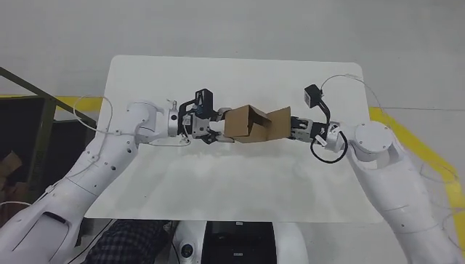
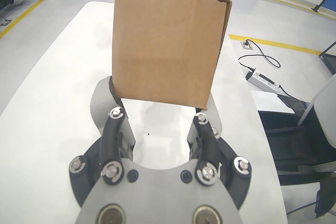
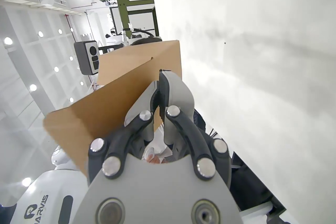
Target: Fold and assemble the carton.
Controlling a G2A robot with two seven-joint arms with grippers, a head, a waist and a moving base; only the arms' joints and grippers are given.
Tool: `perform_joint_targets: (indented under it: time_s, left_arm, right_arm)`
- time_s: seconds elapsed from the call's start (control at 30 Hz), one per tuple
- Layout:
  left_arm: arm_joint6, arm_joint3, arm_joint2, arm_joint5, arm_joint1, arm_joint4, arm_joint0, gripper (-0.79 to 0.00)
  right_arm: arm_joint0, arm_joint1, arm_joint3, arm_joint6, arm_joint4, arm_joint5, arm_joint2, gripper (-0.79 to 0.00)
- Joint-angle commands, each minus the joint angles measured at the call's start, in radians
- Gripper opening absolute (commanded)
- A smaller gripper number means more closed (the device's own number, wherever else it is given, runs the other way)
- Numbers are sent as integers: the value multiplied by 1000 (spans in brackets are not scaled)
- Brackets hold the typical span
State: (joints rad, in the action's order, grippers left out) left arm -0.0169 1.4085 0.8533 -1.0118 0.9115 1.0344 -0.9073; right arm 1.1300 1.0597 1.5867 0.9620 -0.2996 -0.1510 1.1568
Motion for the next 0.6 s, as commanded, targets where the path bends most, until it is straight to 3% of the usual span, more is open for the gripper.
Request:
perform_joint_targets:
  time_s: [0.0,0.27,0.57]
  left_arm:
    - [3,-1,1,-1,2,-2,1,-674]
    - [-5,4,8,-1,2,-9,-7,-674]
    - [-9,1,7,-1,-2,-10,-7,-674]
  right_arm:
    - [-11,2,-4,2,12,-10,-14,-785]
    - [-16,2,-60,-32,-27,6,15,-785]
    - [40,-18,-62,-27,-102,26,143,-785]
